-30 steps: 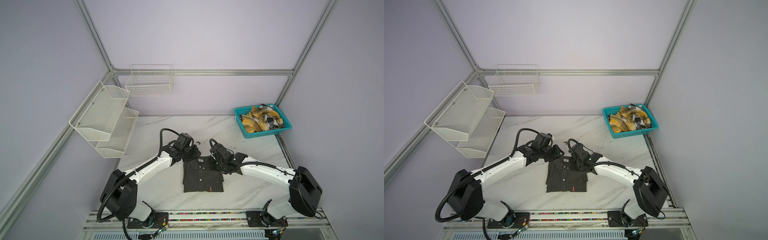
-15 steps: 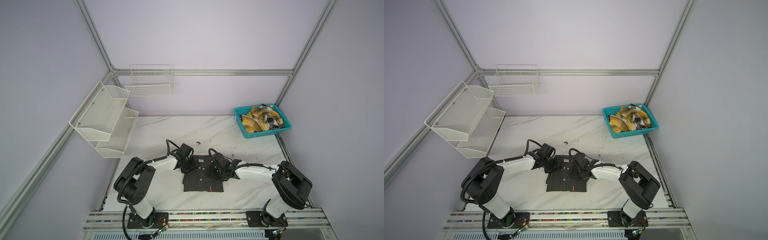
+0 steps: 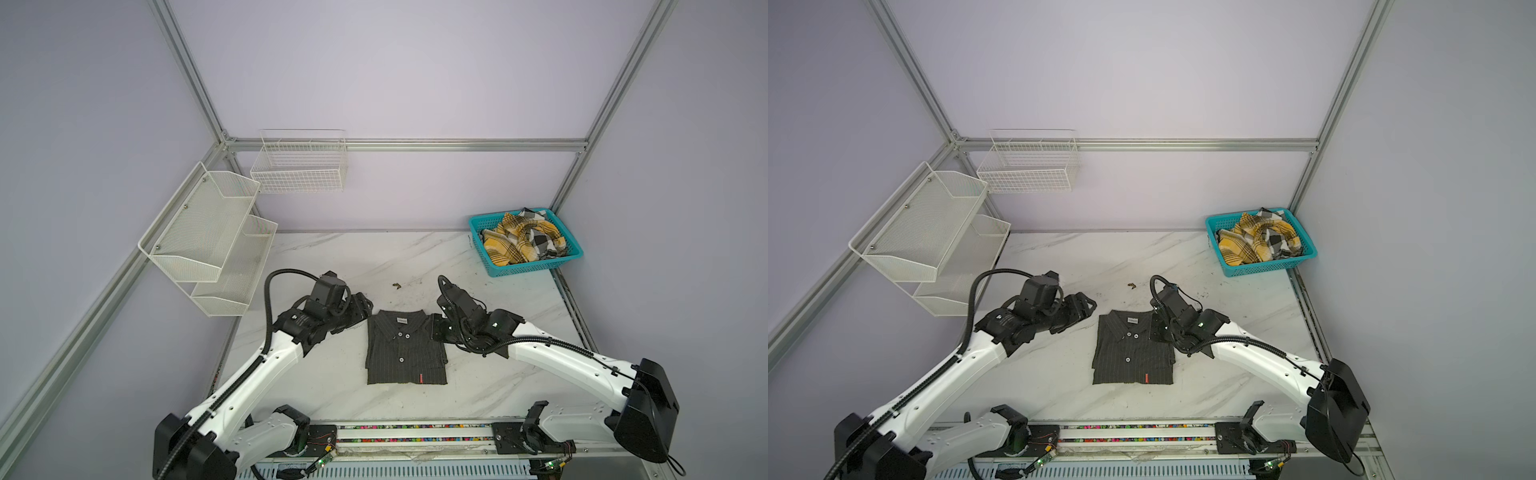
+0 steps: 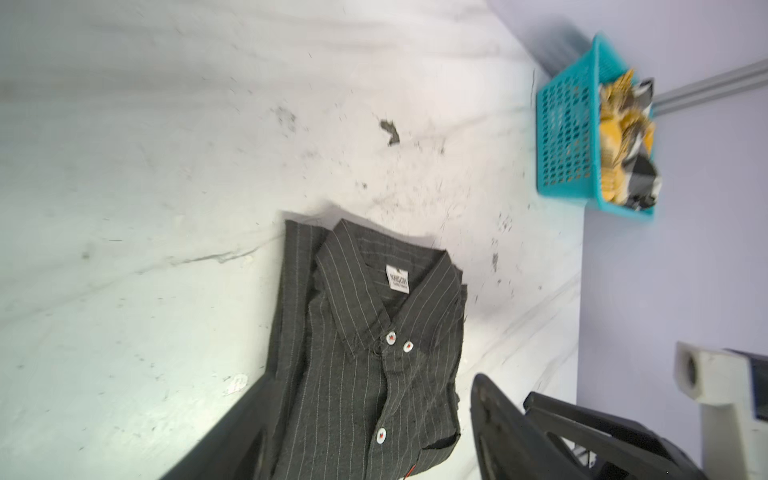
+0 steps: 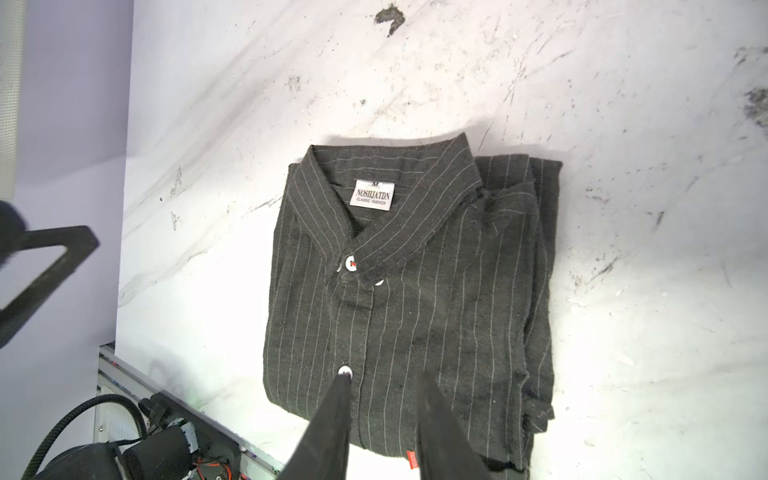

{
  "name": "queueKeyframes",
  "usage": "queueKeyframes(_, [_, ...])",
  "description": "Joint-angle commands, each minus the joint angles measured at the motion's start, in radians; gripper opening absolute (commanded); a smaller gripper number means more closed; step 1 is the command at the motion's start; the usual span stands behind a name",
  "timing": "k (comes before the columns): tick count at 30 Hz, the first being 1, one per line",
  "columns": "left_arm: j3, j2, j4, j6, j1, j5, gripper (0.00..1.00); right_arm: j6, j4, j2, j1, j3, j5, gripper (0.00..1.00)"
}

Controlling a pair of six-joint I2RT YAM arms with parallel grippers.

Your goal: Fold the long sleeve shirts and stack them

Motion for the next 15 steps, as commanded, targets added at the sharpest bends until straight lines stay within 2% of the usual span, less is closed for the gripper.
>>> queueKeyframes(1, [-0.047,-0.058,-0.113,0.036,0.038,0.001,0.74,-0.016,0.004,0.063,0.006,0.069,-0.033,0.29])
queueKeyframes(6, [-0.180,-0.095,-0.114,-0.032,0.050,0.108,0.75,-0.082,0.067,0.330,0.004,0.178,-0.043,0.08])
queueKeyframes(8, [-0.212,-0.102,-0.102,-0.046,0.052,0.133,0.75,-0.097,0.079,0.402,0.004,0.201,-0.041,0.02])
queueKeyframes(15, [-0.297,-0.118,-0.027,-0.066,0.053,0.169,0.76,-0.077,0.142,0.517,0.005,0.105,0.003,0.00])
